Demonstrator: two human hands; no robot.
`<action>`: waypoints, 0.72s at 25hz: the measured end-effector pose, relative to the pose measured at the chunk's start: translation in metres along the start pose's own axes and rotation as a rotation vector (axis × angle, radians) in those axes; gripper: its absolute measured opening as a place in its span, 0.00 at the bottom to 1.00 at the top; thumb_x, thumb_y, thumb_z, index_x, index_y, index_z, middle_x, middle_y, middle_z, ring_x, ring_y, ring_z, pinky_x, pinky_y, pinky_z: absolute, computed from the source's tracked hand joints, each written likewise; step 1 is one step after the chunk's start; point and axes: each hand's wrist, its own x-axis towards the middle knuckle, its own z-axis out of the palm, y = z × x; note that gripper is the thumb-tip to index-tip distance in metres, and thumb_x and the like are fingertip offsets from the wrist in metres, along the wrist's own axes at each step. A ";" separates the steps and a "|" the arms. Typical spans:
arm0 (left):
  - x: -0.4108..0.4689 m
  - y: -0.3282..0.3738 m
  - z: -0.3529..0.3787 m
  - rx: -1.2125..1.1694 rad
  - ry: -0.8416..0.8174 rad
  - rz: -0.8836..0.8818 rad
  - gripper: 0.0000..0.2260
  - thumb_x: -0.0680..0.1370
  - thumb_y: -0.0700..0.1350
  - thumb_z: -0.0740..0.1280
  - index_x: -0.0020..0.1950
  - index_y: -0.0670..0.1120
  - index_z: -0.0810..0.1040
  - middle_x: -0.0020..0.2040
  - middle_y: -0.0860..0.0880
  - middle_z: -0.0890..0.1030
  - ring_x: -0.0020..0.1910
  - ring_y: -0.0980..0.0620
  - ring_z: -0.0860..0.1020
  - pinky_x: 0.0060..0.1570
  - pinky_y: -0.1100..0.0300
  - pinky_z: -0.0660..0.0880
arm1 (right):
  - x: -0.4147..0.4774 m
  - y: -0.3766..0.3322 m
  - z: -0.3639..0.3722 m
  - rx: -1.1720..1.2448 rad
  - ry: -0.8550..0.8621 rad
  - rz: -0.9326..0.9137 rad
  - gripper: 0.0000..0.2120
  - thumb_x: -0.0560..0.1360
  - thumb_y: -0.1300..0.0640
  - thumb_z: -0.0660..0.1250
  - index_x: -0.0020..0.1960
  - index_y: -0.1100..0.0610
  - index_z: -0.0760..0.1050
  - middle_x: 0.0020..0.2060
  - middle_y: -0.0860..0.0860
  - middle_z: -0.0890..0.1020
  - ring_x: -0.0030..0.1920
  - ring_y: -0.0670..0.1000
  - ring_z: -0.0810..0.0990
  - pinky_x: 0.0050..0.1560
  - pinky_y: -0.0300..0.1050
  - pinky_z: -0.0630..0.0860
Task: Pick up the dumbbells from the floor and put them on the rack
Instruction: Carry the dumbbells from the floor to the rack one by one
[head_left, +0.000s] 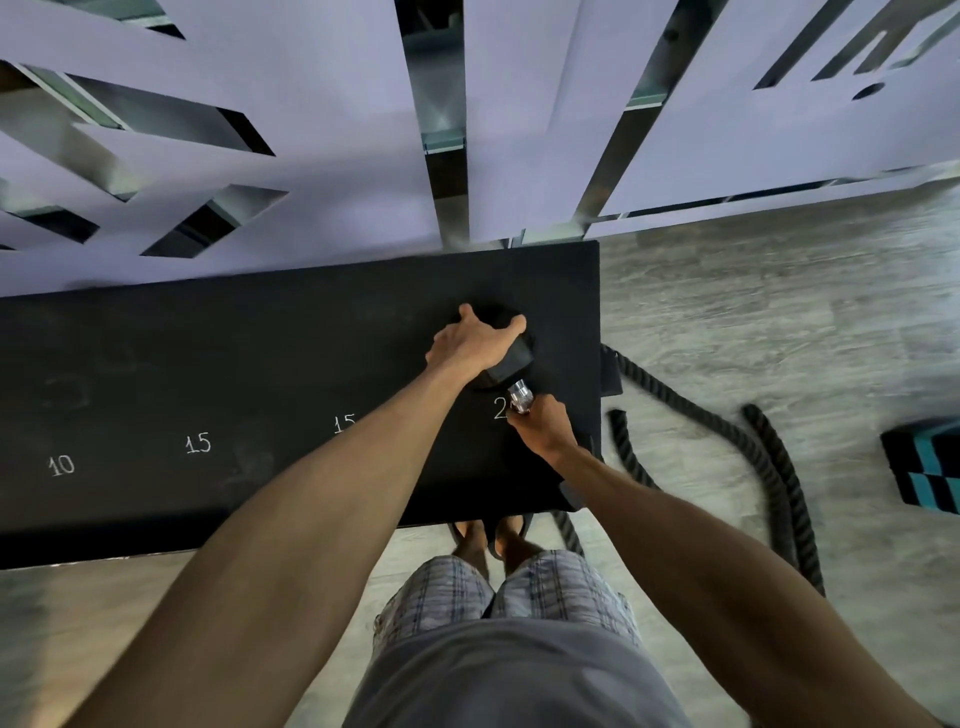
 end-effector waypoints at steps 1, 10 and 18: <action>0.004 0.001 0.001 0.006 -0.001 0.002 0.44 0.70 0.73 0.58 0.79 0.51 0.52 0.72 0.42 0.68 0.69 0.38 0.69 0.62 0.41 0.74 | 0.002 0.001 0.001 0.008 0.008 0.003 0.14 0.73 0.52 0.70 0.51 0.64 0.80 0.47 0.61 0.84 0.50 0.63 0.82 0.42 0.46 0.73; 0.012 -0.024 0.012 0.009 -0.039 0.036 0.42 0.69 0.75 0.56 0.77 0.53 0.56 0.72 0.42 0.68 0.69 0.38 0.69 0.65 0.40 0.69 | -0.007 0.006 0.015 0.036 -0.026 0.003 0.17 0.76 0.51 0.68 0.55 0.65 0.76 0.48 0.59 0.83 0.49 0.59 0.82 0.41 0.43 0.69; -0.018 -0.049 0.013 -0.128 0.025 0.097 0.39 0.76 0.71 0.52 0.79 0.49 0.50 0.77 0.42 0.61 0.74 0.40 0.65 0.71 0.43 0.64 | -0.027 0.010 0.006 -0.043 -0.072 -0.026 0.16 0.76 0.57 0.63 0.62 0.62 0.69 0.57 0.61 0.79 0.57 0.64 0.78 0.50 0.50 0.72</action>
